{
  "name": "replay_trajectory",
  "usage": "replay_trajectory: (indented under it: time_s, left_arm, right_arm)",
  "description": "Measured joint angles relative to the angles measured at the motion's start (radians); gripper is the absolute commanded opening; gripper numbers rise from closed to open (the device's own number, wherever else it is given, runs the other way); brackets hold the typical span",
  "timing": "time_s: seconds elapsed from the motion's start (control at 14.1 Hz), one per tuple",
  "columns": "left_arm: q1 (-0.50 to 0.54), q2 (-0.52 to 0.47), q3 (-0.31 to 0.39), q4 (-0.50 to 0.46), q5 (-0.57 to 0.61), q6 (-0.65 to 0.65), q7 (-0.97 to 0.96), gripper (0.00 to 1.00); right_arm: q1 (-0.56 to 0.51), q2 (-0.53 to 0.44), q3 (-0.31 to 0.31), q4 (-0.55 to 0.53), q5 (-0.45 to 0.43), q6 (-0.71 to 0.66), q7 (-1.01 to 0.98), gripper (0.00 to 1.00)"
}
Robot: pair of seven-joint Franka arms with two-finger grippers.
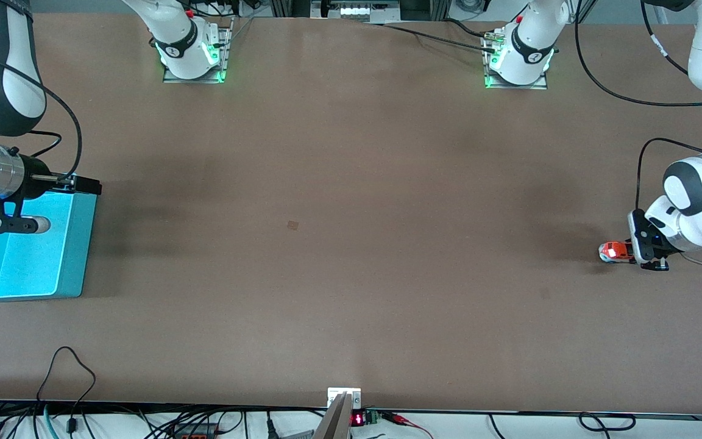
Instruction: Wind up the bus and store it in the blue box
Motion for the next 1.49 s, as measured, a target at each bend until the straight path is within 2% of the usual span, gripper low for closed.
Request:
replay_trajectory:
  time_s: [0.07, 0.14, 0.43, 0.78, 1.49]
  left_arm:
    - [0.0, 0.0, 0.0, 0.0, 0.0, 0.0, 0.0, 0.94]
    - [0.0, 0.0, 0.0, 0.0, 0.0, 0.0, 0.0, 1.0]
    - [0.0, 0.016, -0.002, 0.017, 0.0, -0.011, 0.0, 1.0]
    - [0.0, -0.011, -0.006, 0.074, 0.0, -0.143, -0.003, 1.0]
    - [-0.012, -0.173, -0.01, 0.096, 0.0, -0.443, -0.159, 1.0]
  right_arm:
    - [0.0, 0.0, 0.0, 0.0, 0.0, 0.0, 0.0, 1.0]
    - [0.0, 0.0, 0.0, 0.0, 0.0, -0.001, 0.0, 1.0]
    - [0.0, 0.0, 0.0, 0.0, 0.0, -0.001, 0.0, 1.0]
    - [-0.007, 0.001, 0.0, 0.0, 0.0, -0.002, 0.0, 1.0]
    - [-0.013, 0.002, 0.0, -0.001, 0.0, -0.002, -0.002, 1.0]
